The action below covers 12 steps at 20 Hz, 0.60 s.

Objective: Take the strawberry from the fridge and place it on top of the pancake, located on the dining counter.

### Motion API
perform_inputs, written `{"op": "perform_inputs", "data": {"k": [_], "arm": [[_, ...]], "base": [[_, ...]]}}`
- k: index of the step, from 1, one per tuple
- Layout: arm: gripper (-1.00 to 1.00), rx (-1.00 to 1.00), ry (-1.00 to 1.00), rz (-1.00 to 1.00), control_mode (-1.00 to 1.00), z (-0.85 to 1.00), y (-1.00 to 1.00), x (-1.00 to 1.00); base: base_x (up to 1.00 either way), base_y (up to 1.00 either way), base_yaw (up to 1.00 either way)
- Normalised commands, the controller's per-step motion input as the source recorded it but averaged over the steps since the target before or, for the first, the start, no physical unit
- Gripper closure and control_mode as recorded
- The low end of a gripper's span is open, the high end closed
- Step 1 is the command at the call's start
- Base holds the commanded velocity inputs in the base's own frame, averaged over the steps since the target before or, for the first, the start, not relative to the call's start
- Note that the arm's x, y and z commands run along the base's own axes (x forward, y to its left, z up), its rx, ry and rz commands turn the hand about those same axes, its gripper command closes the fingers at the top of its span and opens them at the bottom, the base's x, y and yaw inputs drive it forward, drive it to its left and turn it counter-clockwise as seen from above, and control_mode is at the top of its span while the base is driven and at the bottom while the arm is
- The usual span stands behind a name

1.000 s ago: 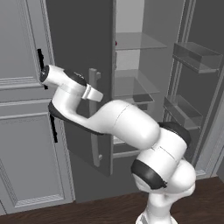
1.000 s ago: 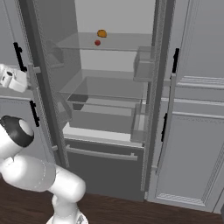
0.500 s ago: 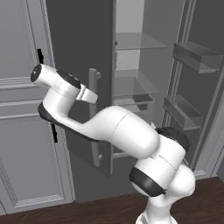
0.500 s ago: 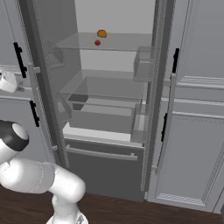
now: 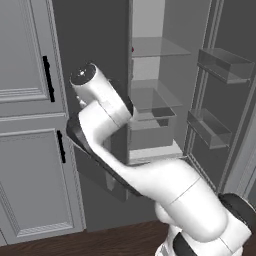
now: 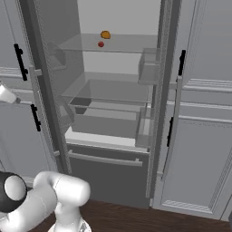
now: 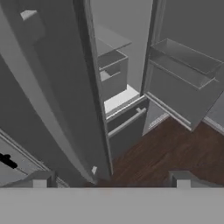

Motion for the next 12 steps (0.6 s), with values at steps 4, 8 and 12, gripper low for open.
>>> {"op": "perform_inputs", "data": {"k": [4, 8, 12], "arm": [[-1.00, 0.51, 0.03, 0.36, -1.00, 0.00, -0.99, -0.56], [-1.00, 0.70, 0.13, 0.30, -1.00, 0.00, -0.94, -0.32], [-1.00, 0.83, 0.27, 0.14, -1.00, 0.00, -0.78, 0.01]], "base": [[0.00, 0.00, 0.00], [0.00, 0.00, 0.00], [0.00, 0.00, 0.00]]}}
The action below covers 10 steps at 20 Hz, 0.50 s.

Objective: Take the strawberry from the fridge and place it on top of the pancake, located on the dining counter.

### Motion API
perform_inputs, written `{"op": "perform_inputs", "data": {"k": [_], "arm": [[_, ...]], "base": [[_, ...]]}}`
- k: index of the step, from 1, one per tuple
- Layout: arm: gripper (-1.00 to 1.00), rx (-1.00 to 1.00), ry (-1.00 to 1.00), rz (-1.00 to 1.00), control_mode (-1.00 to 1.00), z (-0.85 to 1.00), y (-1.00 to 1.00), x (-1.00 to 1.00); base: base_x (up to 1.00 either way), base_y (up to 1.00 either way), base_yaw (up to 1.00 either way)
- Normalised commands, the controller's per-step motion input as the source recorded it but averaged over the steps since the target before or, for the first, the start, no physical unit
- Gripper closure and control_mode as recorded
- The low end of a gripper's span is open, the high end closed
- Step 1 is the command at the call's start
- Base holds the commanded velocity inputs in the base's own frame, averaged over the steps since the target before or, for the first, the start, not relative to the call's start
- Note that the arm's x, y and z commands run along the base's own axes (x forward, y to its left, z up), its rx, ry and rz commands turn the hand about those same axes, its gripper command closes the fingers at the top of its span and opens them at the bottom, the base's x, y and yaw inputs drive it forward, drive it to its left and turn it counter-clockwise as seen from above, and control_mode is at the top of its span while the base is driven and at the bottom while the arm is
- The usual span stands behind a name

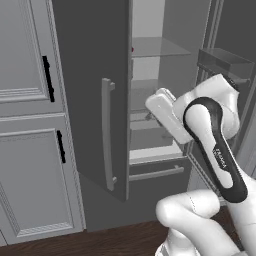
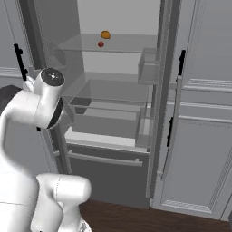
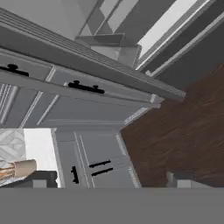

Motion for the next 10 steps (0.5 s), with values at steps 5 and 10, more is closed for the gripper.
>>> {"op": "perform_inputs", "data": {"k": [5, 10], "arm": [[-1.00, 0.56, 0.26, 0.01, -1.00, 0.00, -0.26, 0.37], [-1.00, 0.36, 0.27, 0.00, -1.00, 0.00, -0.02, 0.55]], "base": [[0.00, 0.00, 0.00], [0.00, 0.00, 0.00]]}}
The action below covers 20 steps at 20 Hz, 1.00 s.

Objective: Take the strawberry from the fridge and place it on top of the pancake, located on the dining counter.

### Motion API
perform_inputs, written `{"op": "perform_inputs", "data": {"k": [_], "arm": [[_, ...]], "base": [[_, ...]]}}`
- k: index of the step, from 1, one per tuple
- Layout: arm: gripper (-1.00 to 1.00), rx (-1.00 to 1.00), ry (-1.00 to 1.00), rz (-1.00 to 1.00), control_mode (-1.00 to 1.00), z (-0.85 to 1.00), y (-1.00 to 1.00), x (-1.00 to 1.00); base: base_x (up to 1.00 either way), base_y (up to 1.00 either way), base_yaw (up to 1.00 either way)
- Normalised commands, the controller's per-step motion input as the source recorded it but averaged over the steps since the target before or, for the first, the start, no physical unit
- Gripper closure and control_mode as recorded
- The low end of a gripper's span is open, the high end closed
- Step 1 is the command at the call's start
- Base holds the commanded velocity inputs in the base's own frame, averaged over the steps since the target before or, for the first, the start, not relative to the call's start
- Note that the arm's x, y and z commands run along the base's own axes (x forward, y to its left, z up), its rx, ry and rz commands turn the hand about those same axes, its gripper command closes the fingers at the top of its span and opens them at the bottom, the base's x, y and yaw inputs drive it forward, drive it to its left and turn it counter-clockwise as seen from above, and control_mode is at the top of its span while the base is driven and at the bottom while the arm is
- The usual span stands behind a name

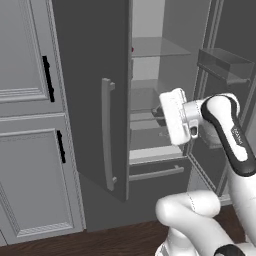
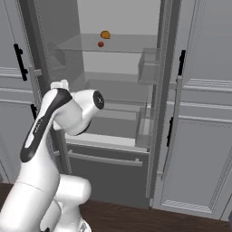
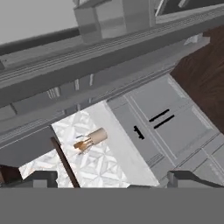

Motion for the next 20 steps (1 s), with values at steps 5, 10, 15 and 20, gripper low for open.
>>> {"op": "perform_inputs", "data": {"k": [5, 10, 15, 20], "arm": [[-1.00, 0.15, 0.24, 0.00, -1.00, 0.00, 0.00, 0.61], [-1.00, 0.07, 0.15, 0.00, -1.00, 0.00, 0.01, 0.54], [-1.00, 0.00, 0.06, 0.00, -1.00, -0.07, 0.38, 0.62], [-1.00, 0.00, 0.01, 0.00, -1.00, -0.06, 0.41, 0.59]], "base": [[0.00, 0.00, 0.00], [0.00, 0.00, 0.00], [0.00, 0.00, 0.00], [0.00, 0.00, 0.00]]}}
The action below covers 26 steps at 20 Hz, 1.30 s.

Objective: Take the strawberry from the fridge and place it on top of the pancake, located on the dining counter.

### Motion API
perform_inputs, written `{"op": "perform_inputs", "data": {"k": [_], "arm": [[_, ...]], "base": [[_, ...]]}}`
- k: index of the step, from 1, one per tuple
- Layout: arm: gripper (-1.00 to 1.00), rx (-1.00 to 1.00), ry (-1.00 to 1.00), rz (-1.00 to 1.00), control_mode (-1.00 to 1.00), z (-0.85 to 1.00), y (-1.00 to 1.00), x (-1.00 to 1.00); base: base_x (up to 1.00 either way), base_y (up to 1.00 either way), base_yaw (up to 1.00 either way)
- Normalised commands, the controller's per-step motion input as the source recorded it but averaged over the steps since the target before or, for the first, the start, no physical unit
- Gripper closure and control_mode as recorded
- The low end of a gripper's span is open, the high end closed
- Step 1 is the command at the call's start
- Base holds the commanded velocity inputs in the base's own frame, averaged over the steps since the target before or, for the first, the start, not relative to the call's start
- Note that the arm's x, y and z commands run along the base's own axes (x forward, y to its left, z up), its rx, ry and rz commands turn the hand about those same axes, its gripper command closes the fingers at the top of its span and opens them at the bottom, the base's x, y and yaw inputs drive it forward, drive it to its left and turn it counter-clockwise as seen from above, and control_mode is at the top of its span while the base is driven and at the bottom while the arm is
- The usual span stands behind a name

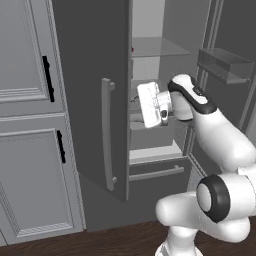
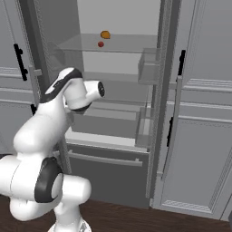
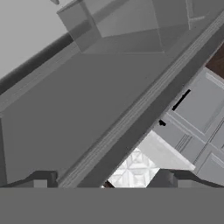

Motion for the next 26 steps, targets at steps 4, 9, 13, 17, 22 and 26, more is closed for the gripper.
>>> {"op": "perform_inputs", "data": {"k": [4, 9, 13, 17, 22, 26], "arm": [[-1.00, 0.00, 0.05, 0.00, -1.00, -0.11, 0.31, 0.43], [-1.00, 0.01, 0.15, 0.00, -1.00, -0.24, 0.40, 0.02], [-1.00, 0.00, 0.13, 0.00, -1.00, -0.27, 0.56, -0.06], [-1.00, 0.00, 0.12, 0.00, -1.00, -0.18, 0.59, -0.21], [-1.00, 0.00, 0.12, 0.00, -1.00, -0.07, 0.60, -0.30], [-1.00, 0.00, 0.01, -0.01, -1.00, 0.00, 0.48, -0.35]], "base": [[0.00, 0.00, 0.00], [0.00, 0.00, 0.00], [0.00, 0.00, 0.00], [0.00, 0.00, 0.00], [0.00, 0.00, 0.00], [0.00, 0.00, 0.00]]}}
